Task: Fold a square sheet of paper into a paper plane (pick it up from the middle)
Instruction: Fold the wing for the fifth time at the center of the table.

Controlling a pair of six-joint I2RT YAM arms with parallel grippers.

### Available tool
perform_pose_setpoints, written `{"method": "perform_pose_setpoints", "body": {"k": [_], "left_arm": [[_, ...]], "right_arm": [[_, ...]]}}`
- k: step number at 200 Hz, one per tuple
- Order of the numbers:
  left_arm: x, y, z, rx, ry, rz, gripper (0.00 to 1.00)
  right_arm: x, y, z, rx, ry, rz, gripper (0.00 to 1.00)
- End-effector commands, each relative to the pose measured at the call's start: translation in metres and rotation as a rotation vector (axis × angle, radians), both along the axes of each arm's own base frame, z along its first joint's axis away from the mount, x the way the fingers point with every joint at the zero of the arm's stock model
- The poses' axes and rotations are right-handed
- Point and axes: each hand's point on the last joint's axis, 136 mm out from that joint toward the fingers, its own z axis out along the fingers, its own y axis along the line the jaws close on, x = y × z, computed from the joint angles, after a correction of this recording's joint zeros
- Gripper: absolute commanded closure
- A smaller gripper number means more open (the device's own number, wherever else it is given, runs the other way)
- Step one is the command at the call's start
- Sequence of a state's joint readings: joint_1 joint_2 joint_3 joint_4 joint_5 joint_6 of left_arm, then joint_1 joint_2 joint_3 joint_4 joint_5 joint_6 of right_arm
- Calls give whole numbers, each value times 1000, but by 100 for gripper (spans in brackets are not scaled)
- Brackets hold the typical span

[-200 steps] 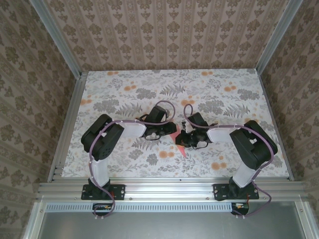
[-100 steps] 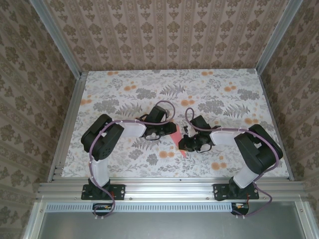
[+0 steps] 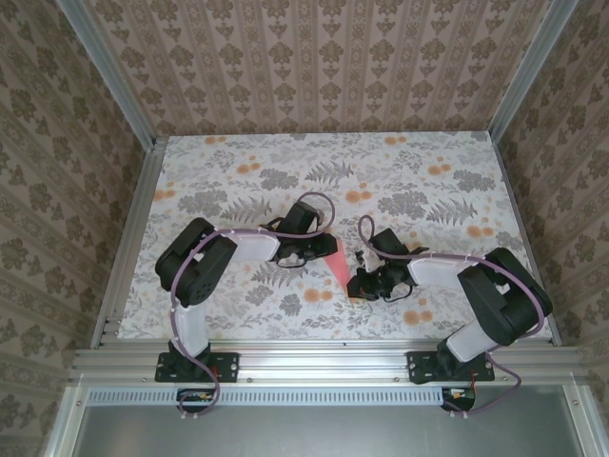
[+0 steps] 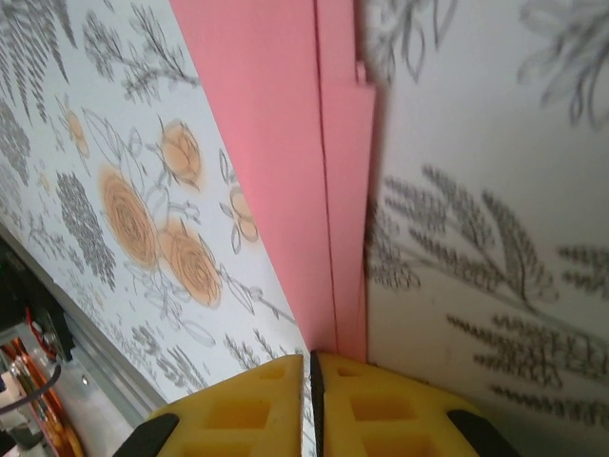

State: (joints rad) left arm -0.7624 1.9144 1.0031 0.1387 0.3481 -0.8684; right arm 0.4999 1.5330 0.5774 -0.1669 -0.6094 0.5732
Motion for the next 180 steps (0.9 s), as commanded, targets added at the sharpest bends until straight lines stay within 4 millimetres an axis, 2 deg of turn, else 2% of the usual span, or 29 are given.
{"method": "perform_pose_setpoints", "body": {"k": [1,60,111,140,162,180], "left_arm": [[-8,24,-35,115,83,28,73],[-8,23,-33,114,81,24,73],[-7,19,-26,100,69,12,73],[-5,14,-16,85,49,0,72],[-4,11,-6,70,32,-10,72],[-3,11,1,73,18,-16,72]], "right_arm": [[-40,-16,-12,-50,139,40,86],[-49,-25,-15,-79,148,47,86],[-43,-29,4,-78,94,33,85],[-20,-29,41,-60,-78,8,79],[2,-39,76,-101,-252,-28,68],[21,-54,108,-150,-430,-84,55]]}}
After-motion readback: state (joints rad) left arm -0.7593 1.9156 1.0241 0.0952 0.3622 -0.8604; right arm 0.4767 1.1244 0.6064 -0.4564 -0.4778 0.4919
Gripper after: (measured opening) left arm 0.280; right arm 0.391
